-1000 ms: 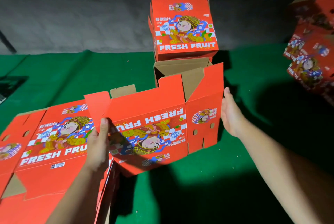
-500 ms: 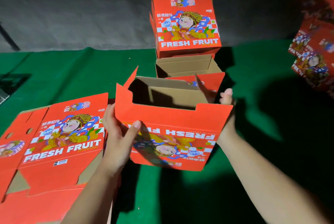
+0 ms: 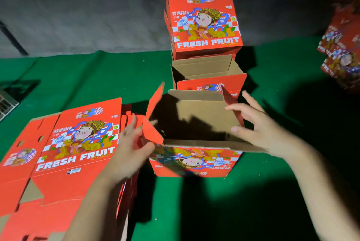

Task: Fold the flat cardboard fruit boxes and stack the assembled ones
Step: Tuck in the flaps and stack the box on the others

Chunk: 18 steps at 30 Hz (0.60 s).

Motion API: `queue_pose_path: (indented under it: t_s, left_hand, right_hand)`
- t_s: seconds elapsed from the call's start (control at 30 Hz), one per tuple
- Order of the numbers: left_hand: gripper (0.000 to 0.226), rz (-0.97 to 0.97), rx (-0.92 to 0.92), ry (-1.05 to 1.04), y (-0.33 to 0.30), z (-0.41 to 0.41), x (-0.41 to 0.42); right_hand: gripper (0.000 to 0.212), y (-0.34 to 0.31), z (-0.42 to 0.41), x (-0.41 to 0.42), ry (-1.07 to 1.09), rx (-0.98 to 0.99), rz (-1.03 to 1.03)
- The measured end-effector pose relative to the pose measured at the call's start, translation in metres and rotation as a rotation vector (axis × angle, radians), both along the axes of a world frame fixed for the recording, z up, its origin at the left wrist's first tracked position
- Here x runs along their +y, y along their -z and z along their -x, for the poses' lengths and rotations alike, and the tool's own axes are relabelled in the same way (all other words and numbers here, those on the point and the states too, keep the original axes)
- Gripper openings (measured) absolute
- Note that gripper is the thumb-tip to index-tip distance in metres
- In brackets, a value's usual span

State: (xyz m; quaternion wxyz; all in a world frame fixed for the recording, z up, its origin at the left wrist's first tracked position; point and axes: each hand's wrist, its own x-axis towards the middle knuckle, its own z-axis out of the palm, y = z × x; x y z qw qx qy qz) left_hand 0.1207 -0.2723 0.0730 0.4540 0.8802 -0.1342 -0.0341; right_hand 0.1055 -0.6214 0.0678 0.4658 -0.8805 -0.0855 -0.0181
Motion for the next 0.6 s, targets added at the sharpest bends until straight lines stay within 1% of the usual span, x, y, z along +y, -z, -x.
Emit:
queue_pose_path:
  t_s: [0.03, 0.07, 0.1, 0.17, 0.2, 0.23, 0.27, 0.3, 0.33, 0.37, 0.4, 0.43, 0.47, 0.5, 0.53, 0.57, 0.6]
  left_hand:
    - [0.063, 0.069, 0.088, 0.038, -0.002, -0.002, 0.002]
    - [0.069, 0.090, 0.155, 0.071, -0.001, -0.005, 0.004]
    - [0.061, 0.088, 0.185, 0.088, 0.001, -0.007, 0.005]
    - [0.018, 0.156, 0.139, -0.026, 0.008, -0.008, 0.004]
    - [0.016, 0.215, 0.132, -0.104, 0.010, -0.008, 0.002]
    - [0.035, 0.276, 0.116, -0.188, 0.012, -0.010, -0.001]
    - [0.049, 0.311, 0.085, -0.272, 0.013, -0.011, -0.005]
    - [0.054, 0.262, 0.017, -0.344, 0.016, -0.015, -0.009]
    - [0.054, 0.163, -0.062, -0.387, 0.019, -0.018, -0.011]
    - [0.055, 0.027, -0.120, -0.402, 0.020, -0.021, -0.012]
    - [0.056, -0.092, -0.153, -0.411, 0.023, -0.025, -0.012]
    - [0.054, -0.161, -0.168, -0.419, 0.023, -0.028, -0.013]
    - [0.050, -0.200, -0.181, -0.420, 0.023, -0.031, -0.013]
    - [0.046, -0.219, -0.188, -0.418, 0.021, -0.032, -0.013]
    - [0.045, -0.222, -0.190, -0.414, 0.021, -0.034, -0.013]
    - [0.048, -0.220, -0.188, -0.404, 0.020, -0.035, -0.013]
    - [0.055, -0.218, -0.195, -0.393, 0.019, -0.036, -0.013]
  right_hand:
    - [0.055, -0.001, 0.001, 0.003, 0.041, -0.042, -0.060]
    - [0.051, 0.001, 0.002, 0.007, 0.099, -0.060, -0.159]
    - [0.048, 0.002, 0.004, 0.008, 0.151, -0.050, -0.211]
    - [0.045, 0.004, 0.004, 0.010, 0.288, -0.020, -0.220]
    - [0.040, 0.007, 0.004, 0.009, 0.354, 0.023, -0.229]
    - [0.027, 0.007, 0.007, 0.010, 0.404, 0.124, -0.270]
    - [0.029, 0.004, 0.011, 0.012, 0.404, 0.258, -0.303]
    - [0.054, 0.002, 0.014, 0.014, 0.398, 0.349, -0.370]
    - [0.075, 0.006, 0.014, 0.012, 0.402, 0.362, -0.415]
    - [0.083, 0.009, 0.015, 0.016, 0.406, 0.325, -0.431]
    - [0.074, 0.011, 0.014, 0.023, 0.411, 0.263, -0.383]
    - [0.059, 0.012, 0.012, 0.029, 0.429, 0.188, -0.305]
    - [0.048, 0.016, 0.010, 0.033, 0.470, 0.116, -0.182]
    - [0.051, 0.018, 0.008, 0.037, 0.524, 0.075, -0.052]
    - [0.064, 0.019, 0.006, 0.041, 0.592, 0.047, 0.079]
    - [0.080, 0.016, 0.006, 0.046, 0.669, -0.006, 0.225]
    - [0.092, 0.010, 0.007, 0.052, 0.720, -0.115, 0.405]
